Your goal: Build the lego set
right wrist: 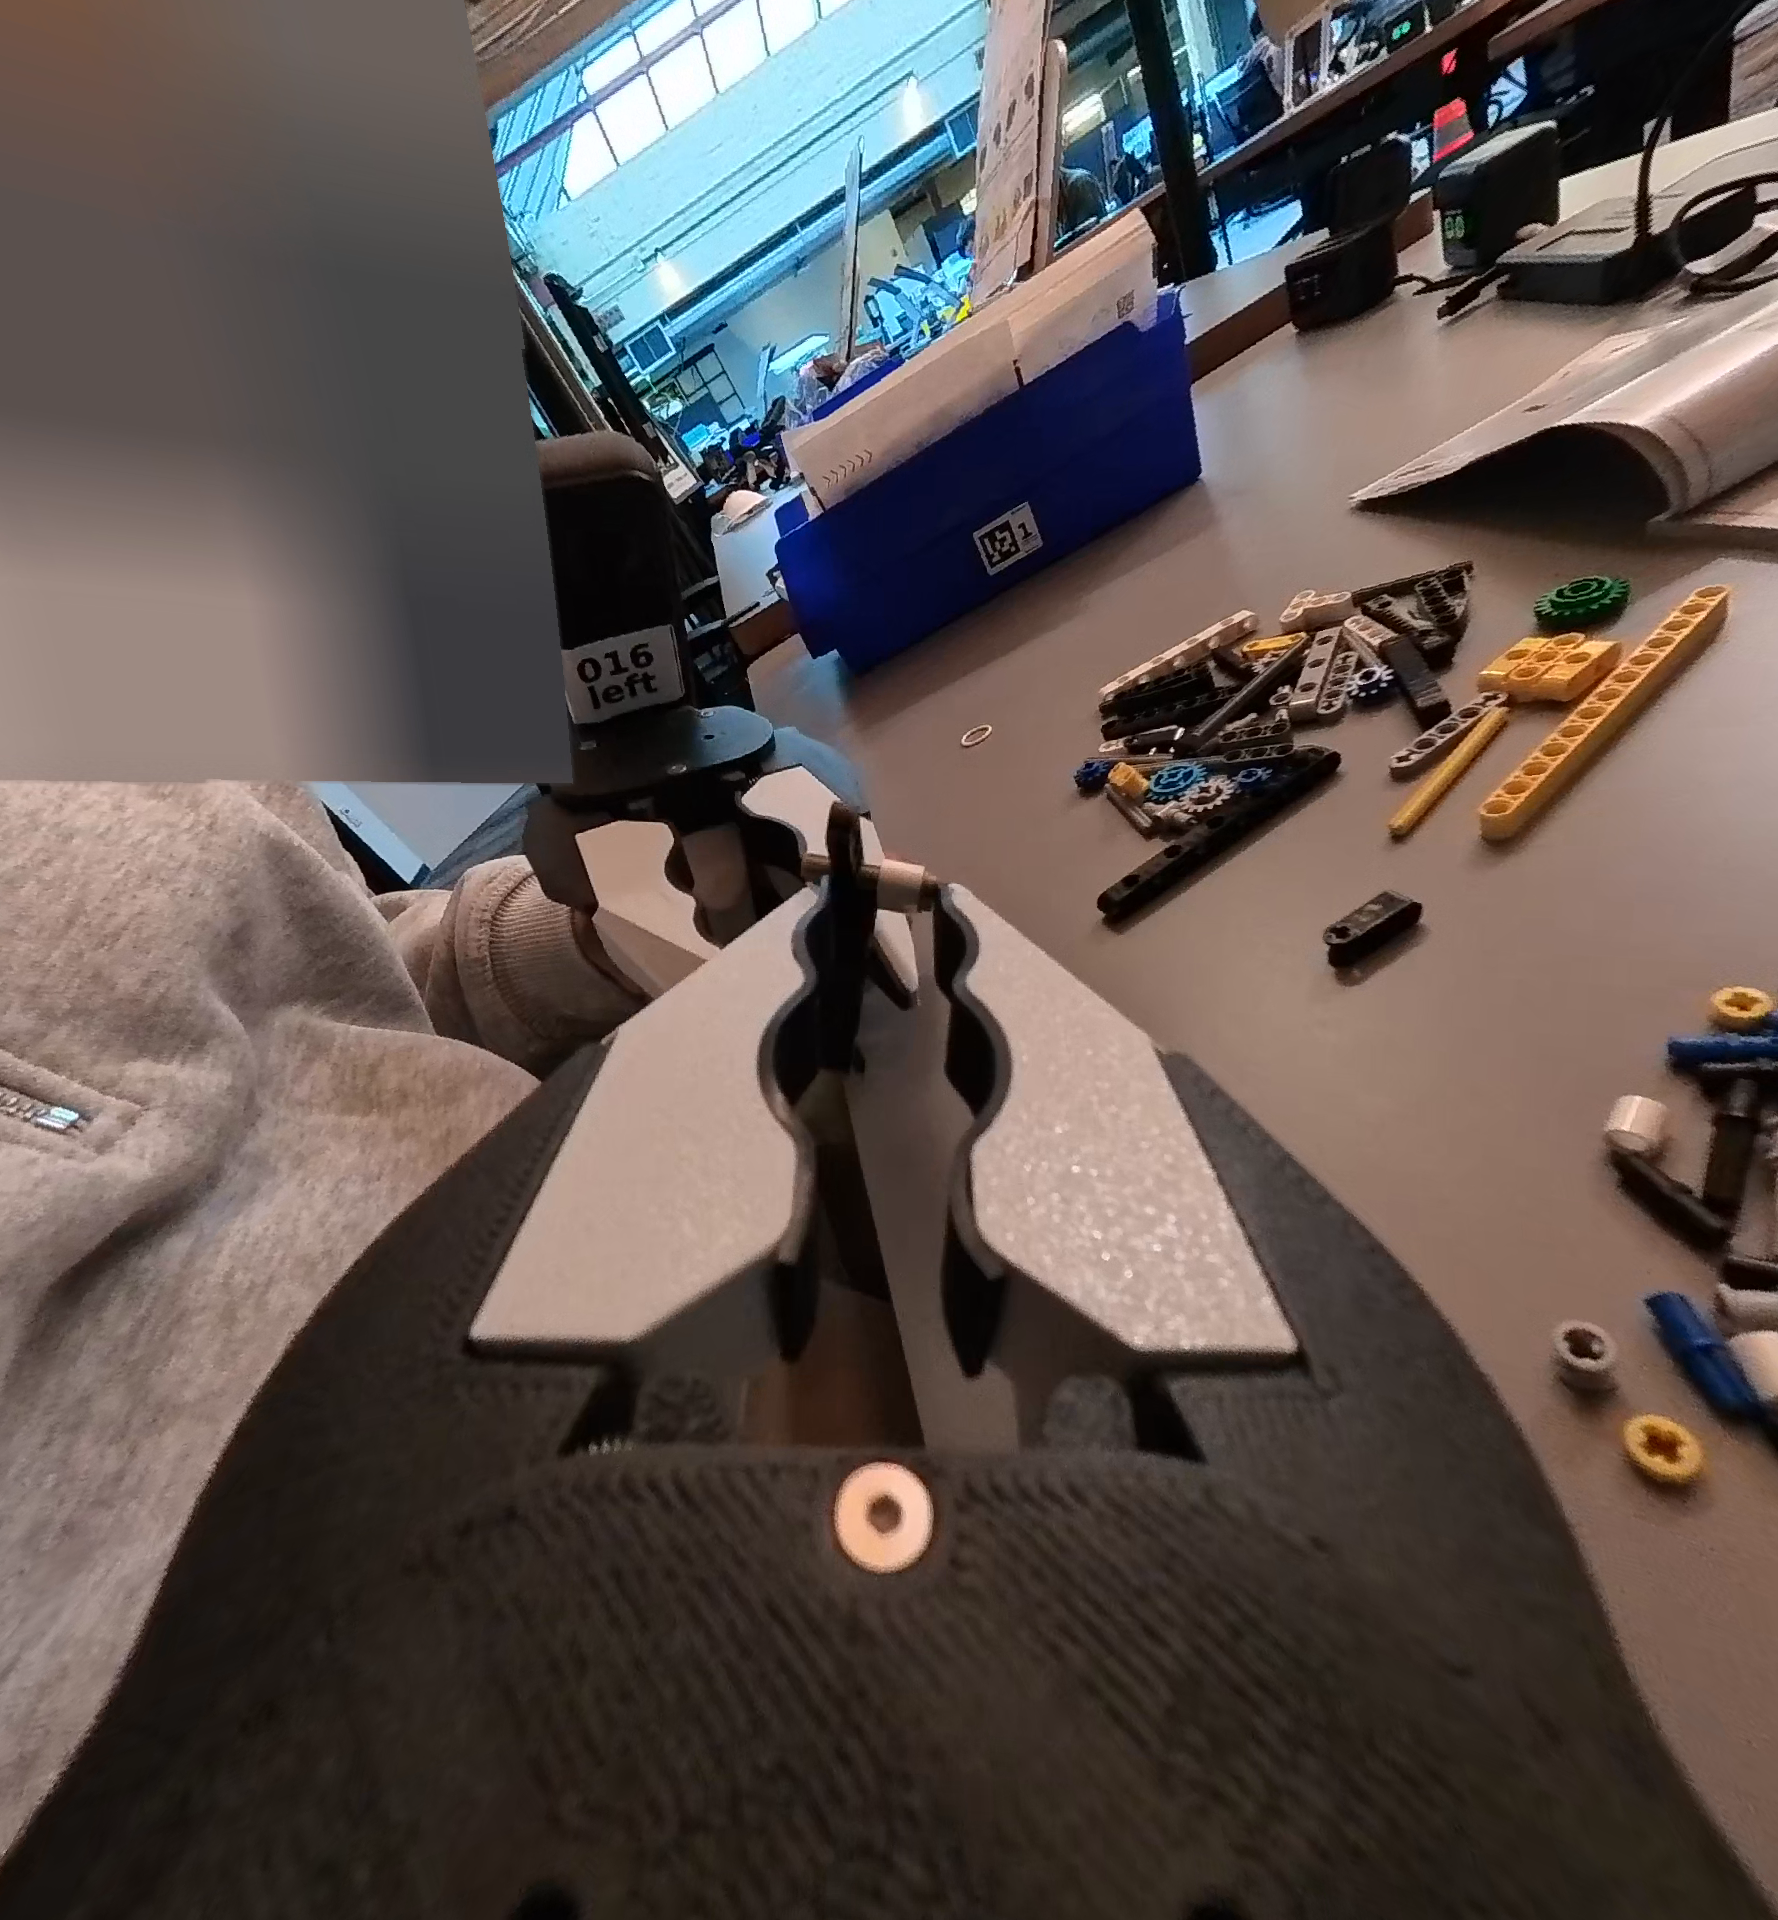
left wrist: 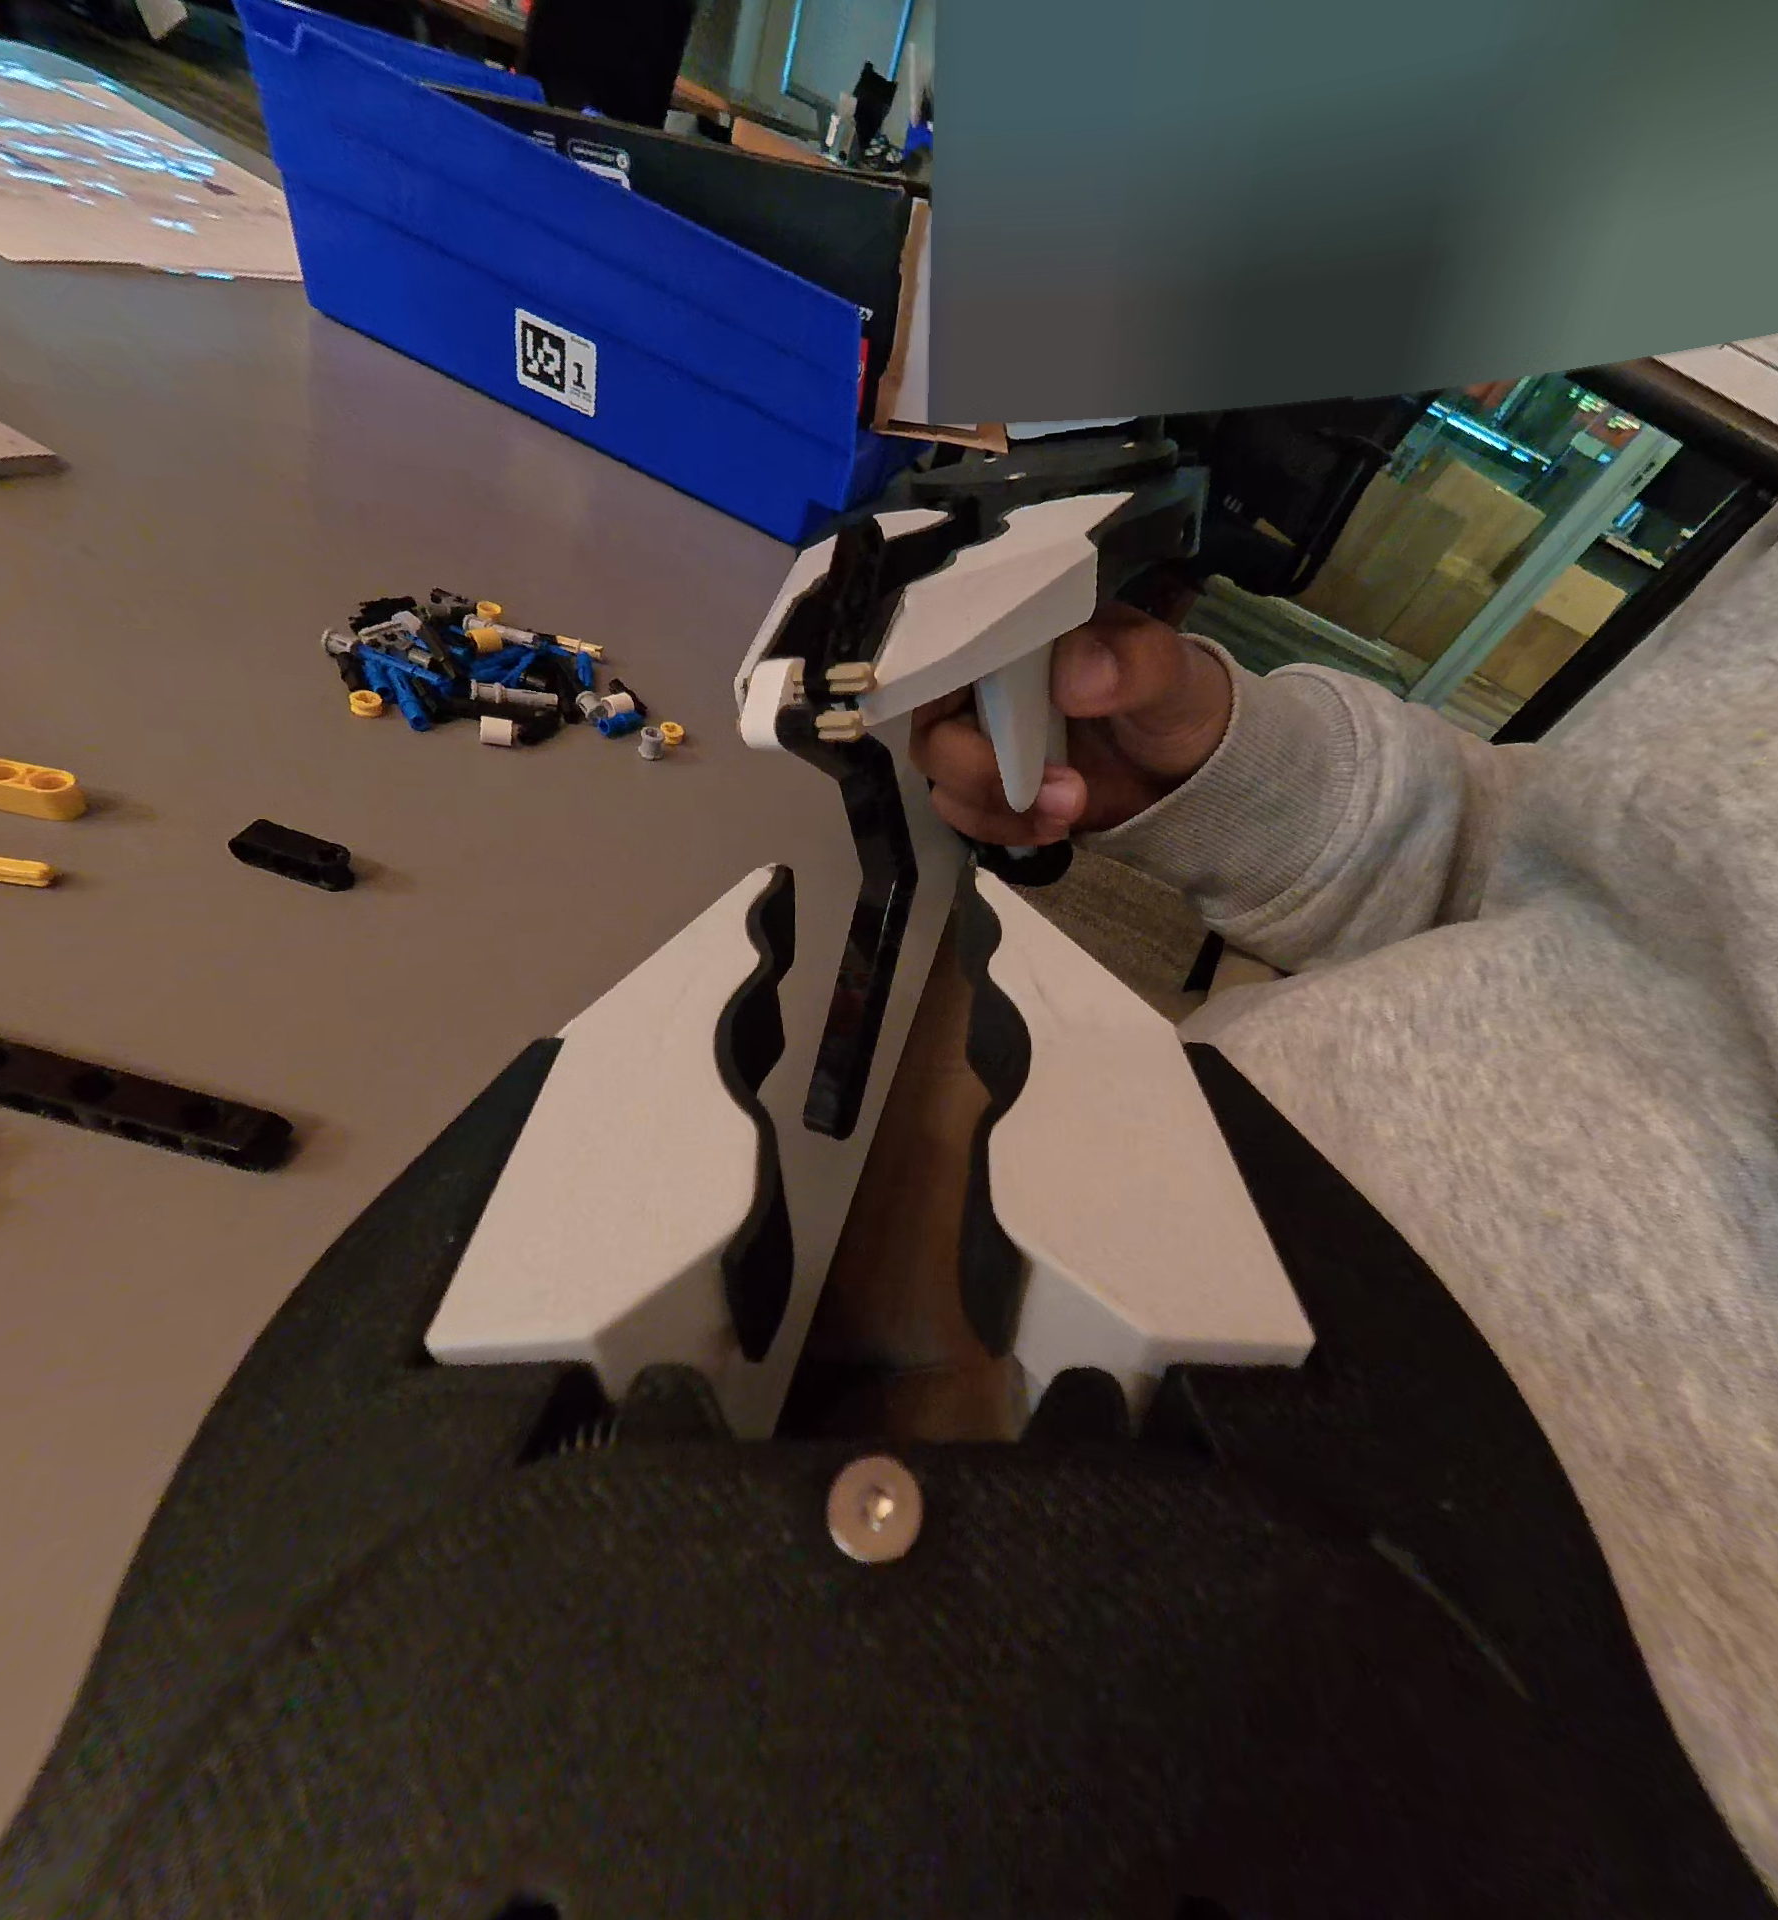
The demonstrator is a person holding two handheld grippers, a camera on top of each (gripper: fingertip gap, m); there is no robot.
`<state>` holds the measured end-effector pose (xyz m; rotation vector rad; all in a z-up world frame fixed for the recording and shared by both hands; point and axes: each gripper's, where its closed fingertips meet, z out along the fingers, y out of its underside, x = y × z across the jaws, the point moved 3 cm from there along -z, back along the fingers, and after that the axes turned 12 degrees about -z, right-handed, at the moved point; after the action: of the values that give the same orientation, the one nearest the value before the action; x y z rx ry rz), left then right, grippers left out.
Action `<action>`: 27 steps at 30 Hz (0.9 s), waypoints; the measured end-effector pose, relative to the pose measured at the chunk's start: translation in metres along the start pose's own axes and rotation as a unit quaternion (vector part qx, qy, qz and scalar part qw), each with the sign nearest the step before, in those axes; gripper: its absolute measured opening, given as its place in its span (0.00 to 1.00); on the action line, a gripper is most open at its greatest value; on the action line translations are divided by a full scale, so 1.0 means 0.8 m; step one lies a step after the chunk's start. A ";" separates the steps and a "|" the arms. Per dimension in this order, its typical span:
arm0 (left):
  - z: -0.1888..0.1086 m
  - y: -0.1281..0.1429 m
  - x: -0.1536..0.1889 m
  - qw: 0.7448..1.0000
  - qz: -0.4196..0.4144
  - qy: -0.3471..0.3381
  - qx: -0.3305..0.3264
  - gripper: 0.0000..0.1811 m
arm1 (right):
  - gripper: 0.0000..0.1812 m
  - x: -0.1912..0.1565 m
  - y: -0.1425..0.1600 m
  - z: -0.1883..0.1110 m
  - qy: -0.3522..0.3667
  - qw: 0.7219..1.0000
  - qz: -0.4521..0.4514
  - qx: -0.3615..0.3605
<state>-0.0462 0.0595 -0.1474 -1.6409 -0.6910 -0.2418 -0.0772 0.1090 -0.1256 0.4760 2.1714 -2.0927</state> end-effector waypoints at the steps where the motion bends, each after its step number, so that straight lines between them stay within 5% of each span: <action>1: 0.000 0.000 0.000 1.000 0.000 0.000 0.000 0.17 | 0.09 0.000 0.000 0.000 0.000 1.000 0.001 0.000; 27: 0.005 0.001 0.003 1.000 -0.008 0.003 0.003 0.17 | 0.09 -0.001 0.000 0.005 -0.009 1.000 0.014 0.005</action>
<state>-0.0451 0.0642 -0.1477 -1.6285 -0.7001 -0.2545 -0.0768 0.1047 -0.1258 0.4843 2.1340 -2.0860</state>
